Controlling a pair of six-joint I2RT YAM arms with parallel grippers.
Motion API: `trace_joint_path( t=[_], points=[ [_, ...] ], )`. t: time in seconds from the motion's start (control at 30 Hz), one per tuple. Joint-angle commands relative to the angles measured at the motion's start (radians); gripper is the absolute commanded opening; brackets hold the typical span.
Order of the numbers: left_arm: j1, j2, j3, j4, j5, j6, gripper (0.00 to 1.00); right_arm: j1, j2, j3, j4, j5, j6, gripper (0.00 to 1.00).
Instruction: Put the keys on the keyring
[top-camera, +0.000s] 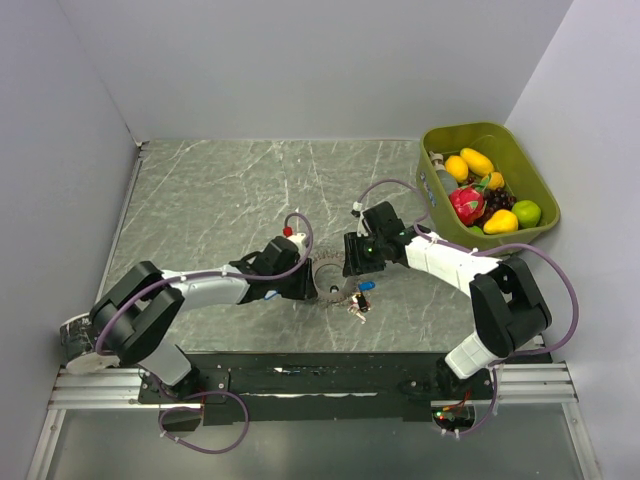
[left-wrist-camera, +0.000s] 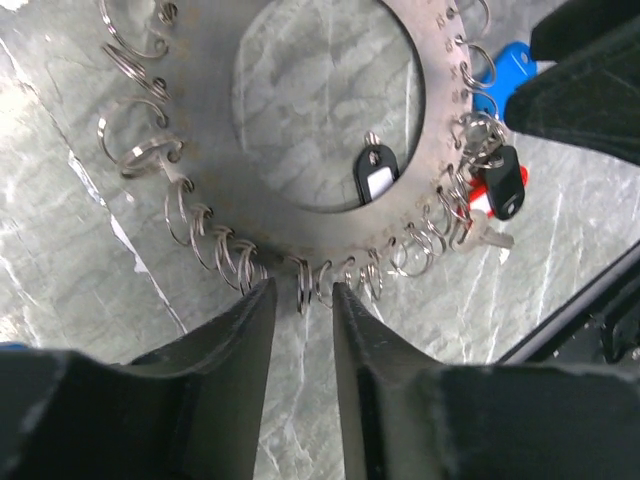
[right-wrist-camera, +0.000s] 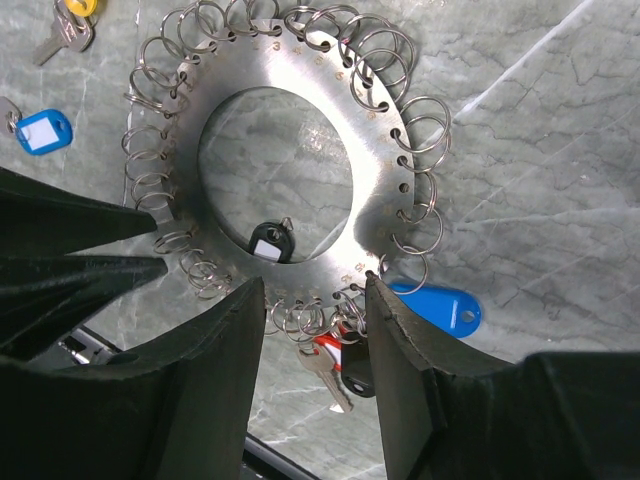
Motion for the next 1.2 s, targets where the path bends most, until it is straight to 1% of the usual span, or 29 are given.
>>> trace_joint_path(
  t=[0.0, 0.1, 0.2, 0.27, 0.33, 0.53, 0.6, 0.67, 0.7, 0.83, 0.87, 0.9, 0.93, 1.03, 1.07, 1.1, 1.17],
  points=[
    [-0.009, 0.026, 0.036, 0.013, -0.025, 0.018, 0.34, 0.007, -0.006, 0.001, 0.012, 0.019, -0.007, 0.52],
    [-0.012, 0.040, 0.036, 0.031, -0.013, 0.020, 0.27, 0.008, -0.007, -0.001, 0.010, 0.022, -0.008, 0.52],
    [-0.015, 0.052, 0.040, 0.045, -0.001, 0.024, 0.23, 0.007, -0.012, -0.003, 0.009, 0.025, -0.008, 0.52],
    [-0.019, 0.058, 0.045, 0.045, 0.002, 0.027, 0.15, 0.008, -0.017, -0.003, 0.006, 0.028, -0.008, 0.52],
    [-0.021, 0.063, 0.051, 0.037, -0.005, 0.029, 0.01, 0.008, -0.024, -0.003, 0.002, 0.031, -0.010, 0.52],
    [-0.024, 0.031, 0.088, -0.004, -0.024, 0.073, 0.01, 0.005, -0.073, -0.007, 0.005, 0.033, -0.020, 0.52],
    [-0.025, 0.005, 0.100, -0.018, -0.016, 0.111, 0.01, 0.005, -0.105, -0.013, 0.019, 0.022, -0.037, 0.53],
    [-0.027, -0.029, 0.119, -0.035, -0.022, 0.150, 0.01, 0.007, -0.139, -0.028, 0.047, 0.013, -0.045, 0.58],
    [-0.027, -0.041, 0.123, -0.035, -0.024, 0.162, 0.01, 0.007, -0.174, -0.035, 0.056, 0.010, -0.053, 0.63],
    [-0.027, -0.100, 0.163, -0.079, -0.015, 0.219, 0.01, 0.007, -0.269, -0.061, 0.101, -0.015, -0.083, 0.73],
    [-0.027, -0.119, 0.171, -0.084, -0.001, 0.246, 0.01, 0.005, -0.288, -0.062, 0.107, -0.015, -0.094, 0.76],
    [-0.027, -0.129, 0.178, -0.092, 0.005, 0.257, 0.01, 0.007, -0.326, -0.067, 0.120, -0.015, -0.100, 0.83],
    [-0.027, -0.138, 0.192, -0.095, 0.011, 0.271, 0.01, 0.007, -0.346, -0.073, 0.128, -0.019, -0.108, 0.86],
    [-0.027, -0.172, 0.221, -0.125, 0.045, 0.331, 0.01, 0.005, -0.435, -0.113, 0.177, -0.041, -0.128, 0.91],
    [-0.027, -0.184, 0.228, -0.131, 0.065, 0.383, 0.01, 0.005, -0.458, -0.124, 0.189, -0.053, -0.137, 0.92],
    [-0.028, -0.190, 0.232, -0.136, 0.114, 0.415, 0.01, 0.002, -0.501, -0.131, 0.202, -0.065, -0.142, 0.94],
    [-0.030, -0.212, 0.244, -0.151, 0.143, 0.476, 0.01, 0.001, -0.541, -0.159, 0.251, -0.120, -0.155, 0.94]
  ],
)
